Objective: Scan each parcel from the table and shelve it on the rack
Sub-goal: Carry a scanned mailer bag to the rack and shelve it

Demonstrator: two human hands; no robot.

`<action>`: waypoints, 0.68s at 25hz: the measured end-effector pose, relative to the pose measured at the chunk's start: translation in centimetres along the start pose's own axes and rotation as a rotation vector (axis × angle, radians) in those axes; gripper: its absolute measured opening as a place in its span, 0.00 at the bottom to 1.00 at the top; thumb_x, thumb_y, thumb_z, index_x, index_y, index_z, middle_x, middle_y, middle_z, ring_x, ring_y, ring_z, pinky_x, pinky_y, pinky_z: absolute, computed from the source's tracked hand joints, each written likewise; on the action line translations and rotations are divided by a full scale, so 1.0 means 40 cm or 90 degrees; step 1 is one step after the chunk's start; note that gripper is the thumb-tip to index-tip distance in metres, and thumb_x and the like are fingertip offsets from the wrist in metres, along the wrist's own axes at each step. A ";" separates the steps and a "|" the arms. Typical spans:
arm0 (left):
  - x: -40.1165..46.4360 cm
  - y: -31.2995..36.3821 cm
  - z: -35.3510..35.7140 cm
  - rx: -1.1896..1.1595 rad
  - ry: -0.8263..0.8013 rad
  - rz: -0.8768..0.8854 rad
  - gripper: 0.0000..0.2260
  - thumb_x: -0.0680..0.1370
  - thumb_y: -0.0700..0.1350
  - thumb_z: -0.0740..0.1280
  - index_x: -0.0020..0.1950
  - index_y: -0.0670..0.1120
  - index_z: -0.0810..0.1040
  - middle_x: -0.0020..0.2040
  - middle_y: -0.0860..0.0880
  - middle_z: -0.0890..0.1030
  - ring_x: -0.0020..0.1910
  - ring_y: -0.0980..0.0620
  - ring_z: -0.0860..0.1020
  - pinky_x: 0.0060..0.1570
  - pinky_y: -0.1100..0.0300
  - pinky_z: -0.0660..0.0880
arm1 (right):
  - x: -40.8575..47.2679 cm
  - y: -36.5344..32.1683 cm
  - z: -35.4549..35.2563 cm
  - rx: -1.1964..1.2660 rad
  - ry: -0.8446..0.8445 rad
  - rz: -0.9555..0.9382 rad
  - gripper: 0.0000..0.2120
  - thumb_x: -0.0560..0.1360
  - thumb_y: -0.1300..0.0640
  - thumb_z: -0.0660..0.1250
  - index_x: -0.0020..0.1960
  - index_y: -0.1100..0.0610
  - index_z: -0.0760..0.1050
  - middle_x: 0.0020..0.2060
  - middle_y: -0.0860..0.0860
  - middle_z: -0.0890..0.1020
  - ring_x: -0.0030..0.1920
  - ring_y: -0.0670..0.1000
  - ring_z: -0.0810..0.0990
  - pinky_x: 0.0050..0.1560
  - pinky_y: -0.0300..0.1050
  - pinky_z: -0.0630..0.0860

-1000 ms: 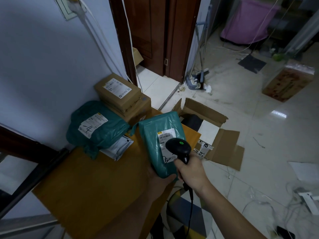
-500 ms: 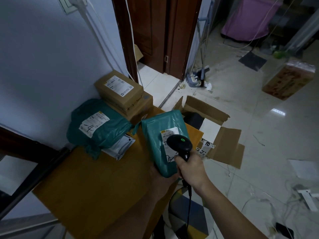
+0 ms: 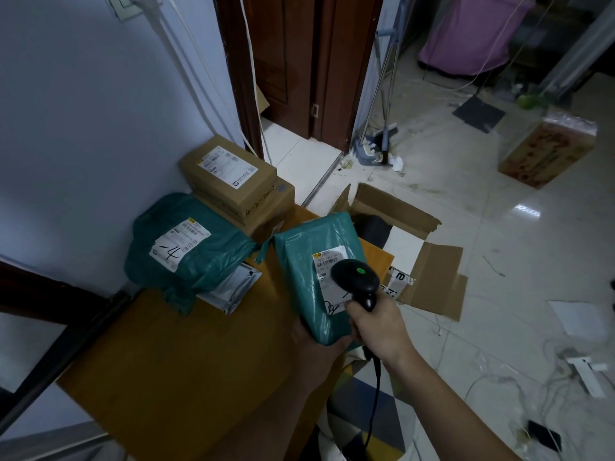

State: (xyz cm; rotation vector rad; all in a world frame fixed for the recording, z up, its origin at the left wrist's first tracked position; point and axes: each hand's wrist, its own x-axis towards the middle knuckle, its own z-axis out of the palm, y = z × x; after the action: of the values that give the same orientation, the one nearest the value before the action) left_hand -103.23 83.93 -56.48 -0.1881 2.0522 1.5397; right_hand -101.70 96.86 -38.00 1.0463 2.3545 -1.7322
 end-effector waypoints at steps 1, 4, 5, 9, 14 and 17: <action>0.002 0.003 -0.004 -0.006 0.002 0.001 0.55 0.56 0.64 0.85 0.76 0.58 0.61 0.68 0.56 0.74 0.66 0.55 0.77 0.66 0.51 0.78 | 0.006 0.005 -0.011 0.022 0.035 0.012 0.05 0.76 0.58 0.68 0.51 0.57 0.77 0.32 0.53 0.82 0.30 0.51 0.81 0.32 0.46 0.78; 0.019 -0.009 -0.008 -0.018 0.016 -0.009 0.55 0.56 0.61 0.87 0.77 0.54 0.64 0.67 0.52 0.76 0.65 0.52 0.79 0.64 0.48 0.80 | 0.045 0.050 -0.067 -0.015 0.136 0.043 0.05 0.76 0.58 0.68 0.52 0.57 0.78 0.38 0.53 0.83 0.39 0.54 0.82 0.37 0.46 0.77; 0.027 -0.019 -0.006 -0.019 0.017 -0.013 0.54 0.56 0.61 0.88 0.77 0.53 0.65 0.67 0.51 0.77 0.65 0.51 0.79 0.63 0.47 0.80 | 0.057 0.066 -0.083 -0.037 0.129 0.054 0.06 0.76 0.58 0.68 0.52 0.58 0.78 0.38 0.52 0.82 0.40 0.53 0.81 0.36 0.44 0.74; 0.005 0.015 -0.021 -0.033 -0.016 -0.033 0.60 0.57 0.61 0.87 0.80 0.51 0.58 0.72 0.49 0.72 0.69 0.50 0.76 0.67 0.46 0.78 | 0.083 0.129 -0.091 -0.041 0.019 0.128 0.06 0.76 0.60 0.68 0.51 0.59 0.80 0.40 0.54 0.83 0.44 0.57 0.81 0.41 0.46 0.74; -0.031 0.056 -0.050 -0.048 -0.081 -0.033 0.60 0.59 0.57 0.86 0.82 0.51 0.54 0.74 0.49 0.71 0.69 0.51 0.75 0.67 0.51 0.78 | 0.045 0.141 -0.066 0.001 -0.038 0.110 0.06 0.75 0.63 0.68 0.46 0.53 0.81 0.42 0.55 0.84 0.46 0.56 0.82 0.44 0.45 0.75; -0.059 0.086 -0.066 -0.071 -0.074 0.005 0.49 0.68 0.42 0.84 0.80 0.52 0.57 0.70 0.51 0.75 0.64 0.56 0.78 0.56 0.63 0.80 | 0.011 0.129 -0.072 0.018 -0.047 0.078 0.07 0.75 0.64 0.68 0.49 0.52 0.79 0.43 0.53 0.84 0.47 0.52 0.83 0.41 0.42 0.74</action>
State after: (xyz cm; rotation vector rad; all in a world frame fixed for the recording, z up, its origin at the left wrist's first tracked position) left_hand -103.66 82.13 -51.90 -0.1294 1.8819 1.6318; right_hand -98.29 100.32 -41.37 1.0864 2.1795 -1.7348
